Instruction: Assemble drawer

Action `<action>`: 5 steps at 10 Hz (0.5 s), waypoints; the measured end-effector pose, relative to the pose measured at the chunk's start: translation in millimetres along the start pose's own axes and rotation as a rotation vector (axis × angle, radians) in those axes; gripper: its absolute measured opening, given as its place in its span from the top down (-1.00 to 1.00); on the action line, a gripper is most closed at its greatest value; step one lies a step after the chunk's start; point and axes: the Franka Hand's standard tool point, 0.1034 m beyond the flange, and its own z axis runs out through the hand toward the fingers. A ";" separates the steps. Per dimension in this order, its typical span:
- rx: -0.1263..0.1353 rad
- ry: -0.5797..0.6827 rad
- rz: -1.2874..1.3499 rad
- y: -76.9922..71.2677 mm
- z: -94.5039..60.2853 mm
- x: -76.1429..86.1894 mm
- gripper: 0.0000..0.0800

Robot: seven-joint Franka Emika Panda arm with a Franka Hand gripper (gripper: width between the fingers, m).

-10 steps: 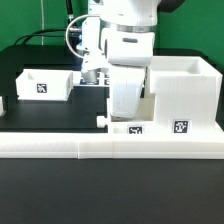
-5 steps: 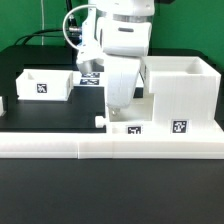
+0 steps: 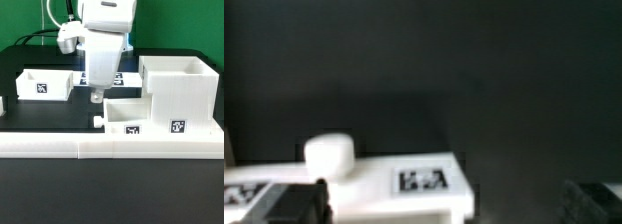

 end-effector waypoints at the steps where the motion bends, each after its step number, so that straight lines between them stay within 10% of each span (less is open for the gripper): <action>1: 0.014 0.005 0.002 -4.0 8.5 -7.6 -0.62; 5: 0.026 0.078 -0.024 -6.1 18.1 -14.9 -0.62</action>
Offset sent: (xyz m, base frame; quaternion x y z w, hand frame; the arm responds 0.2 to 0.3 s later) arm 0.0000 0.0000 0.0000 0.0000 0.0000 0.0000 1.0000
